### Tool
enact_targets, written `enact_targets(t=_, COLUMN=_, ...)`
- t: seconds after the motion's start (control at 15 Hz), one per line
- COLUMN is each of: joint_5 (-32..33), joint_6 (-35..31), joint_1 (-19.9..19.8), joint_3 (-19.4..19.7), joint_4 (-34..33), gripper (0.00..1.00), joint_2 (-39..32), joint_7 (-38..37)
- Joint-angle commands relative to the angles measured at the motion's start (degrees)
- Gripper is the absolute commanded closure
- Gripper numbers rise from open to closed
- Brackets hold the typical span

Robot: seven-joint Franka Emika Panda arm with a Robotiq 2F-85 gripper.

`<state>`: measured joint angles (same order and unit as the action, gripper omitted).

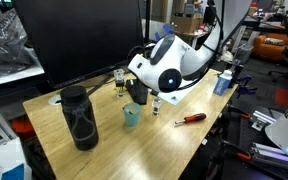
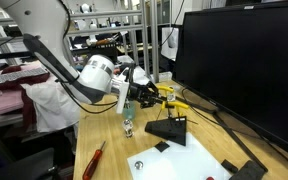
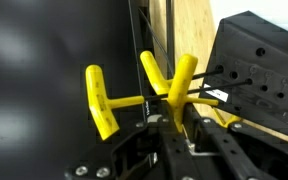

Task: Put the yellow object that's closest to the black rack in it

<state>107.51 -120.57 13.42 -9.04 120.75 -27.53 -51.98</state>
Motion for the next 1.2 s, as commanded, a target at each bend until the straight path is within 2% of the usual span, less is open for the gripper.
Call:
enact_targets(t=0.0, joint_5=0.5, joint_6=-0.2, joint_1=-1.6, joint_3=-1.4, joint_4=-0.7, gripper=0.95, joint_2=-0.6, joint_7=1.3)
enact_targets(t=1.13, joint_5=0.2, joint_6=-1.2, joint_1=-2.3, joint_3=-1.7, joint_4=-1.4, gripper=0.95, joint_2=-2.7, joint_7=1.6)
